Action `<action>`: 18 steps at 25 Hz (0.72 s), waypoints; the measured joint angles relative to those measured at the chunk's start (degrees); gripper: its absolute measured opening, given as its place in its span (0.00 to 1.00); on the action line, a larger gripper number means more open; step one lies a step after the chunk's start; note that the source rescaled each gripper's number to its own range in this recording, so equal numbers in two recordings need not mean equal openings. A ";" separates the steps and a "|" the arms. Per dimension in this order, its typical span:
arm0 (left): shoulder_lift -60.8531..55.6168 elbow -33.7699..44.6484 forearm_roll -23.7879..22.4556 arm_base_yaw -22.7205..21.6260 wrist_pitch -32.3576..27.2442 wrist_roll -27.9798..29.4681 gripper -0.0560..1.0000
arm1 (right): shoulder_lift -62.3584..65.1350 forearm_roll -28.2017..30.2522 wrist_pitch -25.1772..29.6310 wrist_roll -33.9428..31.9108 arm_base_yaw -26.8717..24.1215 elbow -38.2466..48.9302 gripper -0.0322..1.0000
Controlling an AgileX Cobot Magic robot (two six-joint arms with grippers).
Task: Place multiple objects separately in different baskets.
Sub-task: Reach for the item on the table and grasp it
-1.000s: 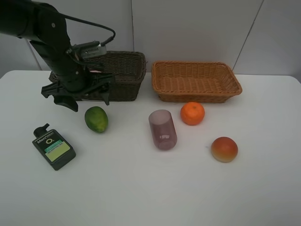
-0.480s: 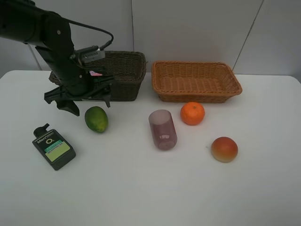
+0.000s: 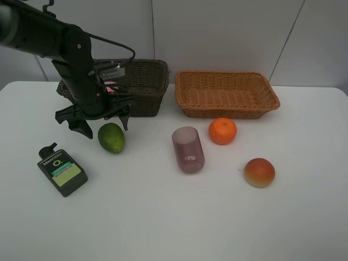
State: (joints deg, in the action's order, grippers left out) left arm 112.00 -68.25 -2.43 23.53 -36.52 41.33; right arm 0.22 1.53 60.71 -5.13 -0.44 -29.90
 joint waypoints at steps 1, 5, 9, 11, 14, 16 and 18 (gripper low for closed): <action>0.21 0.00 0.00 0.00 -0.06 0.00 1.00 | 0.00 0.00 0.00 0.00 0.00 0.00 0.94; 1.41 -0.18 -0.08 0.00 -0.10 0.04 1.00 | 0.00 0.00 0.00 0.00 0.00 0.00 0.94; 2.31 -1.16 -0.23 0.00 -0.18 0.04 1.00 | 0.00 0.00 0.00 0.00 0.00 0.00 0.94; 2.58 -1.21 -0.41 0.00 0.10 0.04 1.00 | 0.00 0.00 0.00 0.00 0.00 0.00 0.94; 3.42 -1.21 -0.47 0.00 0.15 0.04 1.00 | 0.00 0.00 0.00 0.00 0.00 0.00 0.94; 4.08 -1.21 -0.47 0.00 -0.02 0.04 1.00 | 0.00 0.00 0.00 0.00 0.00 0.00 0.94; 4.78 -1.21 -0.47 0.00 -0.01 0.04 1.00 | 0.00 0.00 0.00 0.00 0.00 0.00 0.94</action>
State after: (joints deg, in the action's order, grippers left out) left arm 116.78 -69.47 -2.90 23.53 -36.54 41.37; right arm 0.22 1.53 60.71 -5.13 -0.44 -29.90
